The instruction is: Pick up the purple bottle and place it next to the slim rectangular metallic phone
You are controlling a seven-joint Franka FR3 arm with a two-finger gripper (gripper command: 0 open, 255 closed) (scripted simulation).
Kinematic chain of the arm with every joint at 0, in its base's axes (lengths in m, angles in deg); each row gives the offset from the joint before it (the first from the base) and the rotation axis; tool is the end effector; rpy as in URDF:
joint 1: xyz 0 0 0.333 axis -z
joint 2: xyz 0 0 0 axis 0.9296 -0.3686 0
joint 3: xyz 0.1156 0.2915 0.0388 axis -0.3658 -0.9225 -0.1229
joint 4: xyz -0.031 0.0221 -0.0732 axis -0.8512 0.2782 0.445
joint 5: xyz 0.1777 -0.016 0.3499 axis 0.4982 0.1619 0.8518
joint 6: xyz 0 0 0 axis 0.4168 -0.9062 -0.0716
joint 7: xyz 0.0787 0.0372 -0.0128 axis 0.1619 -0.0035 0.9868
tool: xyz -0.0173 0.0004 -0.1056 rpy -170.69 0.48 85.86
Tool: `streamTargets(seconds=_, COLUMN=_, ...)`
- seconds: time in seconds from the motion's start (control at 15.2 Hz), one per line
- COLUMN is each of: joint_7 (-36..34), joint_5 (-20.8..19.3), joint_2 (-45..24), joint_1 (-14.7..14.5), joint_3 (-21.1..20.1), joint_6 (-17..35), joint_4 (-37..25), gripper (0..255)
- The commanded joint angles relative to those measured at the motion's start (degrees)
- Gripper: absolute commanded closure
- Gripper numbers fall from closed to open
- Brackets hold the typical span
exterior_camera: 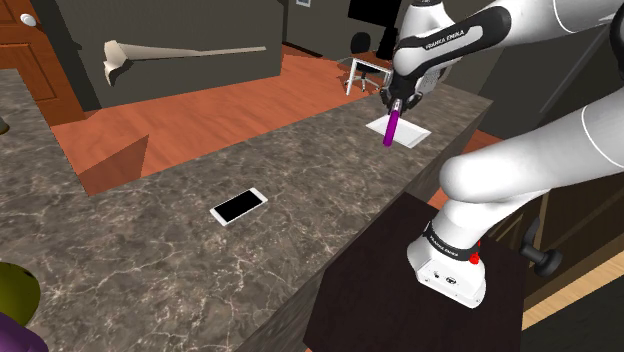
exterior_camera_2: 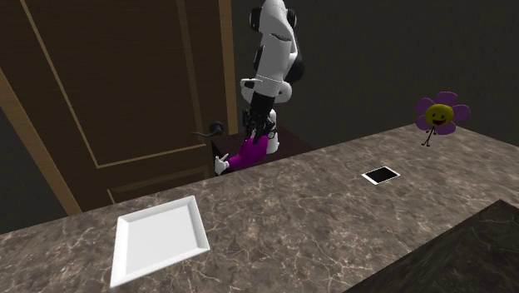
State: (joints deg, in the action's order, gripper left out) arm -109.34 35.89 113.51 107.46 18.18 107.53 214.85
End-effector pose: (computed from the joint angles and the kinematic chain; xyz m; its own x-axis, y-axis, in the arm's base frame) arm 0.3327 -0.2045 0.4351 0.3142 -0.8971 0.3106 -0.9491 -0.3043 0.0812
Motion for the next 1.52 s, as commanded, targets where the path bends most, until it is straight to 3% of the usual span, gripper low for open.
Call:
streamTargets(seconds=0.0, joint_7=0.6, joint_5=0.4, joint_2=0.9, joint_1=-0.2, joint_3=0.2, joint_6=-1.7, joint_4=-0.9, gripper=255)
streamTargets(seconds=1.45, joint_7=5.4, joint_5=2.6, joint_2=3.9, joint_1=-1.0, joint_3=1.1, joint_6=-19.0, joint_4=-15.5, gripper=255)
